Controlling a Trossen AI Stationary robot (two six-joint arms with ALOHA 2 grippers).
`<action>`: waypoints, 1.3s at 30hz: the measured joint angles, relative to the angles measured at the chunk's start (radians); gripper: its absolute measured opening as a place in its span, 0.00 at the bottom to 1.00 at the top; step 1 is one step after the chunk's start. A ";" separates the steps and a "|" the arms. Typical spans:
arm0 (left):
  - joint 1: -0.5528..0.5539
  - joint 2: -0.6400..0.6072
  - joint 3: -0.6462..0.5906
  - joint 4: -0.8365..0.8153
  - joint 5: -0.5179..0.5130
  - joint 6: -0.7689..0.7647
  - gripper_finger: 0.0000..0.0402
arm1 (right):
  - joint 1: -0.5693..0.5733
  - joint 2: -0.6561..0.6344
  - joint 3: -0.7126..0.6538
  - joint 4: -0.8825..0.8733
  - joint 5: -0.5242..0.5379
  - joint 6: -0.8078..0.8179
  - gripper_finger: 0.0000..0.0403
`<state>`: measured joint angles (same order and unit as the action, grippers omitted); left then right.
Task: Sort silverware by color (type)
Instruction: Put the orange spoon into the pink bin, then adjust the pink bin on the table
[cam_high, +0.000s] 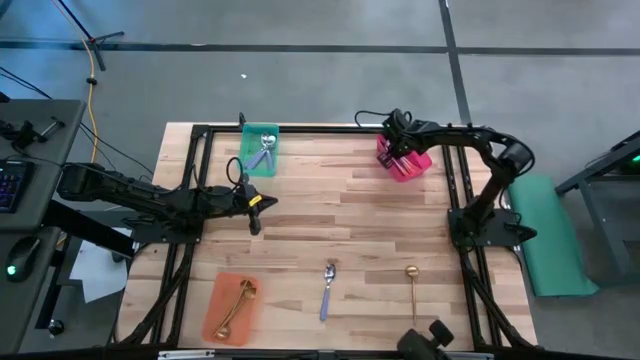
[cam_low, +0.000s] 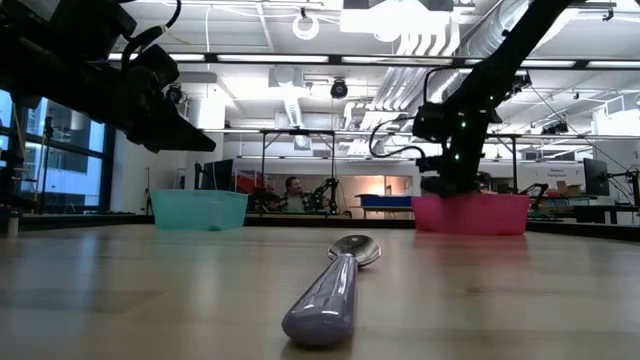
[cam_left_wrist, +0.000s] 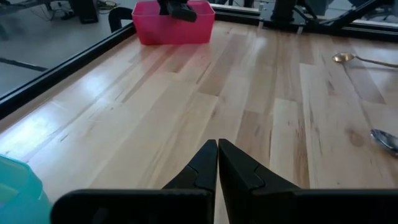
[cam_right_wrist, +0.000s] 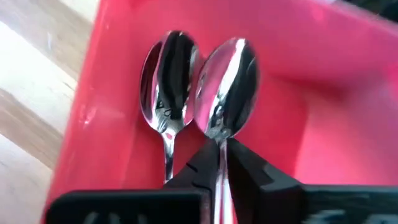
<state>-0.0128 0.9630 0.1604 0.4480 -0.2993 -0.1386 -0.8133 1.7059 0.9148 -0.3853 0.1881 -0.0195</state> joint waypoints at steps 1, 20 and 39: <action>0.000 0.000 0.000 0.000 0.002 -0.005 0.01 | 0.003 -0.011 0.000 -0.001 0.006 0.000 0.07; 0.000 0.000 0.000 -0.001 0.062 -0.027 0.01 | 0.396 -0.214 -0.003 -0.213 -0.090 0.192 0.32; -0.031 0.000 0.000 -0.008 0.062 -0.026 0.01 | 0.504 -0.239 0.013 -0.179 0.058 0.227 0.19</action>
<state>-0.0436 0.9630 0.1604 0.4401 -0.2377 -0.1642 -0.3093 1.4666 0.9278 -0.5639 0.2459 0.2073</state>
